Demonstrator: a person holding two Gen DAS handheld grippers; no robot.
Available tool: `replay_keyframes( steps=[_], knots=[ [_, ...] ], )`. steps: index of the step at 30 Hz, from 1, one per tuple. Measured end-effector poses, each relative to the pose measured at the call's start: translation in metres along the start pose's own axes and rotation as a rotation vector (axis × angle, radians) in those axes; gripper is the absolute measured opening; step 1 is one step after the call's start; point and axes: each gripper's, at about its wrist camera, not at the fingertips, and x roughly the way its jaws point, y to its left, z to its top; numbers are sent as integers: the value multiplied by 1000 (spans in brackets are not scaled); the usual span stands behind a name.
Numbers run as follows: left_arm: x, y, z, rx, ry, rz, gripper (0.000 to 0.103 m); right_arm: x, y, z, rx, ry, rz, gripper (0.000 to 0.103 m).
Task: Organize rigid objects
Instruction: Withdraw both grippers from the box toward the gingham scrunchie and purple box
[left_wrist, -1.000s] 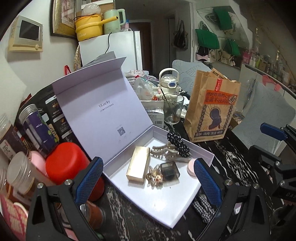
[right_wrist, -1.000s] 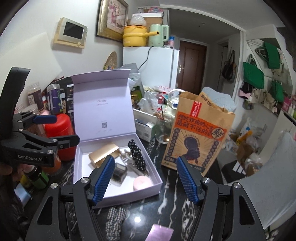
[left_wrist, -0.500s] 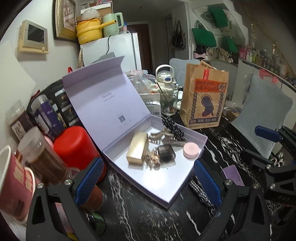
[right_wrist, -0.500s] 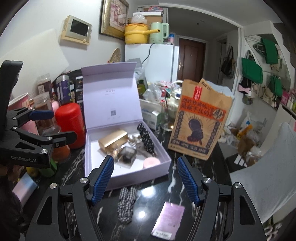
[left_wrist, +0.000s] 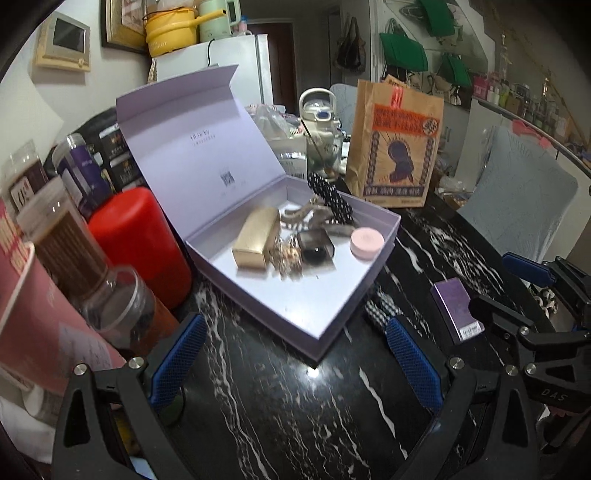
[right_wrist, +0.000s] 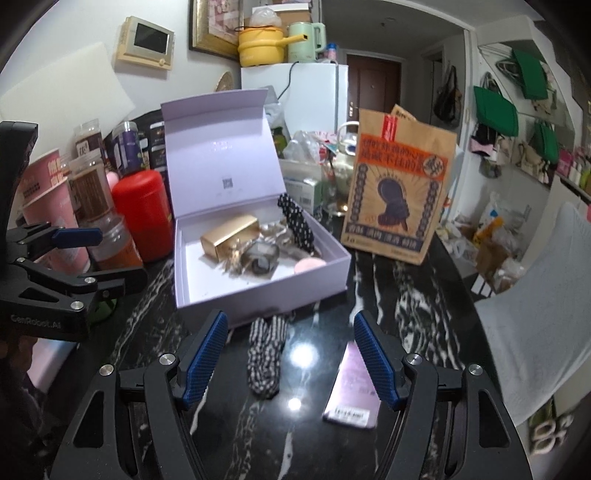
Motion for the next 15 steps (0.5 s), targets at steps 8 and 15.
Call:
replay_keyframes(
  steps=[8, 15],
  knots=[
    [10, -6, -21, 25, 55, 13, 100, 8, 6, -26, 11, 40, 19, 71],
    [14, -6, -36, 16, 94, -27, 100, 26, 11, -42, 26, 107, 53, 71]
  ],
)
